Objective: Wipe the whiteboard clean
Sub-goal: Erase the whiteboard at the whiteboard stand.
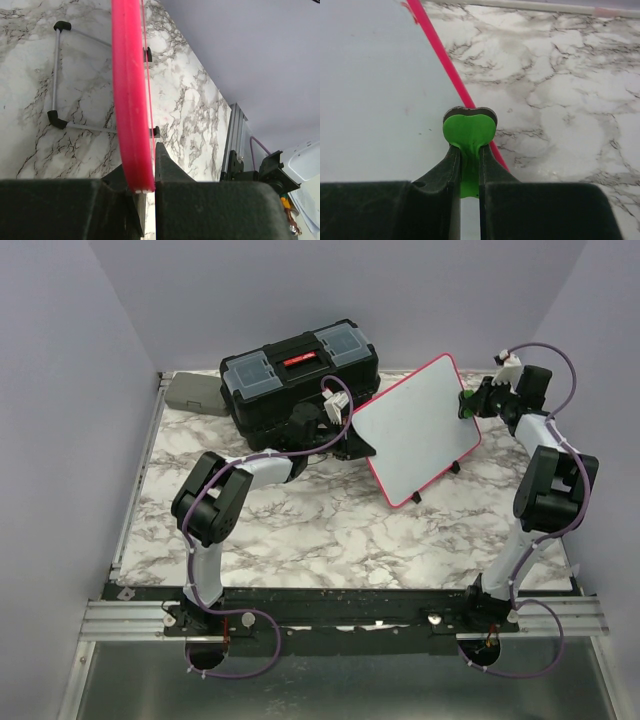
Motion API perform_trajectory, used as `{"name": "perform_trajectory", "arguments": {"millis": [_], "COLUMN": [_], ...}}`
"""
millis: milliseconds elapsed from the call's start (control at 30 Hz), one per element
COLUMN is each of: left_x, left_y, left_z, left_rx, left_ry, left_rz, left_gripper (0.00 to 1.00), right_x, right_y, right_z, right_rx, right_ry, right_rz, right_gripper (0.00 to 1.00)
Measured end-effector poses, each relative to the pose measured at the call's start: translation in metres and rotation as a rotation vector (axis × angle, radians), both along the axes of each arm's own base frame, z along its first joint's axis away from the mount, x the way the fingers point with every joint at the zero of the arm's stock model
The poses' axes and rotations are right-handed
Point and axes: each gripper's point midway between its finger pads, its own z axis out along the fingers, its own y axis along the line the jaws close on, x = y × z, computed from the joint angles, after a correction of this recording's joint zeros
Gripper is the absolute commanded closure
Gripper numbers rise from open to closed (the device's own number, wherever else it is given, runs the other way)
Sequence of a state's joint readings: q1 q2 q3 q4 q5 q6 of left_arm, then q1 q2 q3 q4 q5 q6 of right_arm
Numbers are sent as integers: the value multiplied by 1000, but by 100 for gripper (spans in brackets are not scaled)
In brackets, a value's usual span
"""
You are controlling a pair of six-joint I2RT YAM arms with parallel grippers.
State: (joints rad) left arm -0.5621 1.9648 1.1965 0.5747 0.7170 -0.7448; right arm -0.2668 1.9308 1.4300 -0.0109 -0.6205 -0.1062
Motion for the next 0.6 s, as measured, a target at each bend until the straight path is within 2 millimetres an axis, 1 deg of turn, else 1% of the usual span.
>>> {"name": "perform_trajectory", "arguments": {"millis": [167, 333, 467, 600], "left_x": [0, 0, 0, 0], "left_y": [0, -1, -1, -1], "left_z": [0, 1, 1, 2], "left_rx": [-2, -3, -4, -6], "left_ry": [3, 1, 1, -2], "left_rz": [1, 0, 0, 0], "left_gripper": [100, 100, 100, 100], "right_x": [-6, -20, -41, -64], "right_y": [-15, -28, -24, -4], "right_z": [-20, -39, -60, -75], "right_rx": [-82, -143, -148, -135], "right_ry": [37, 92, 167, 222], "right_rz": [-45, -39, 56, 203], "right_gripper": [99, 99, 99, 99]}}
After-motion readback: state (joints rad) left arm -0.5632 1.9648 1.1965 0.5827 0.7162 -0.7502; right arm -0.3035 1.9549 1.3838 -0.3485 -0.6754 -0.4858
